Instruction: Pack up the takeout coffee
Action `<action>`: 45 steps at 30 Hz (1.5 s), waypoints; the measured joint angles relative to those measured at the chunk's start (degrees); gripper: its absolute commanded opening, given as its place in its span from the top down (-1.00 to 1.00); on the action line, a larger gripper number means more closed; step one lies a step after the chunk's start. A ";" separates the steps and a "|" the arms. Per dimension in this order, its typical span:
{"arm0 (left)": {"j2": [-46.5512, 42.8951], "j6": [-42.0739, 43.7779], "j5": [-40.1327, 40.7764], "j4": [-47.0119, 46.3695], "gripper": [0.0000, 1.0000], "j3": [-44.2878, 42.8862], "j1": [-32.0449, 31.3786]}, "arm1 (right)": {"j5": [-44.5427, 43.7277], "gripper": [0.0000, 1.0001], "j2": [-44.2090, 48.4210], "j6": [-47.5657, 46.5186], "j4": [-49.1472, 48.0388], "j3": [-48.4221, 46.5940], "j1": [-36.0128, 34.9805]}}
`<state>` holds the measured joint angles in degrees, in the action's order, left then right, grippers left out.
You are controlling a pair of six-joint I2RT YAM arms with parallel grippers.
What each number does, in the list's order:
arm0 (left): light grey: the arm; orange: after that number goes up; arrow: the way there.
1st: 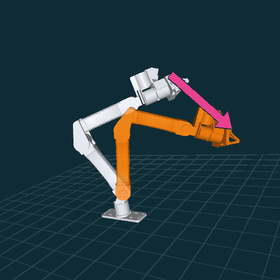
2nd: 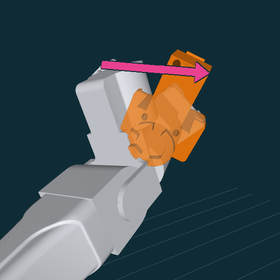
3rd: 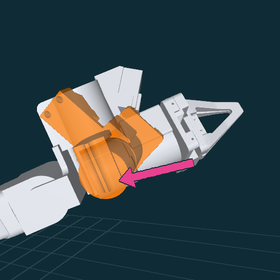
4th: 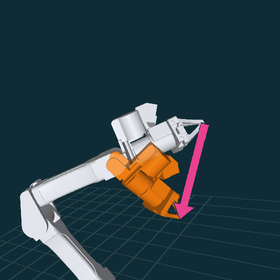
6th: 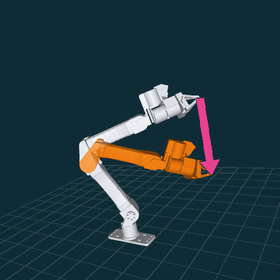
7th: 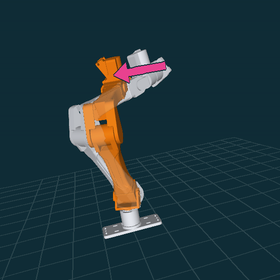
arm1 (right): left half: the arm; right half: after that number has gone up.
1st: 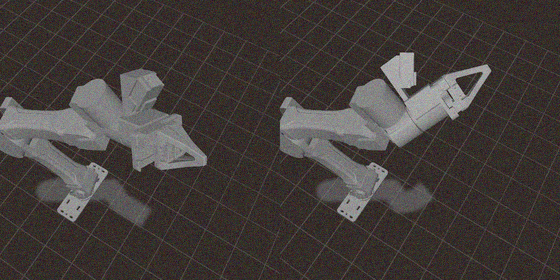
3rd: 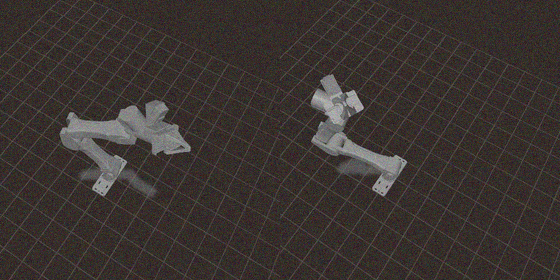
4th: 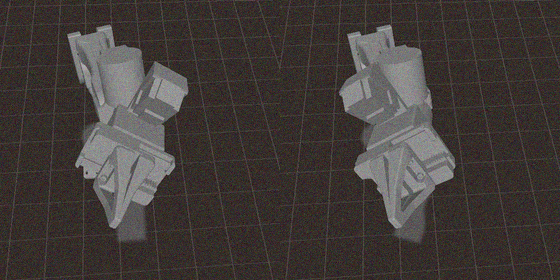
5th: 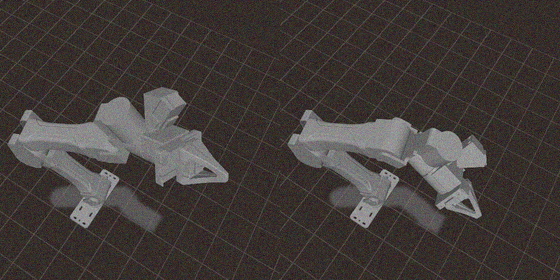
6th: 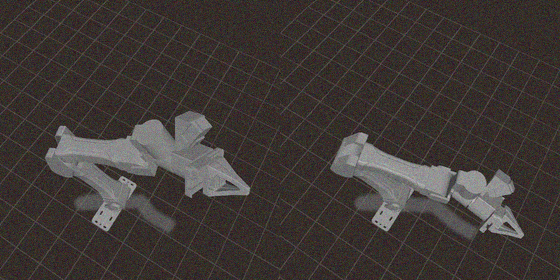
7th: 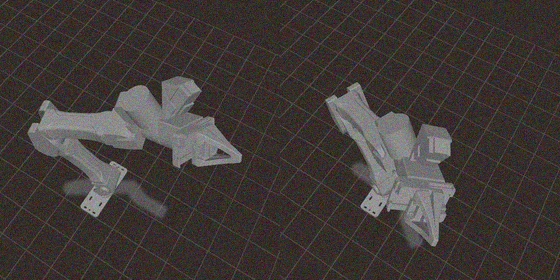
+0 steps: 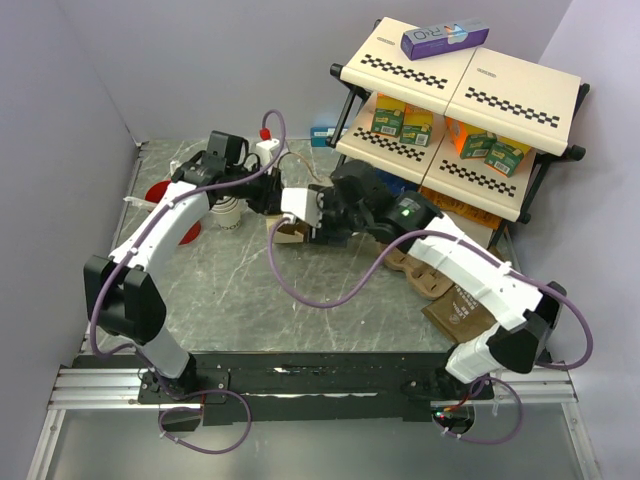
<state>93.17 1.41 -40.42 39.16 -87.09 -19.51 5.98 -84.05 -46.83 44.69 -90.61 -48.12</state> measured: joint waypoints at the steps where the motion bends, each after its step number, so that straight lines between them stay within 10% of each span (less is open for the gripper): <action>1: 0.31 -0.04 -0.26 0.04 0.63 -0.42 0.20 | 0.57 -0.39 0.39 0.46 0.22 -0.61 0.37; 29: 4.17 -0.55 -1.75 1.46 0.61 -5.75 1.70 | 11.67 -0.18 3.45 -8.35 10.99 2.99 4.96; 45: 4.17 0.39 -0.20 3.39 0.28 -7.37 1.70 | 10.08 1.00 -0.94 -8.26 6.08 4.22 4.74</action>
<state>97.34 1.80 -40.62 42.54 -94.45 -17.80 16.05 -84.99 -55.09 50.76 -86.39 -43.38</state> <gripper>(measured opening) 0.288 0.088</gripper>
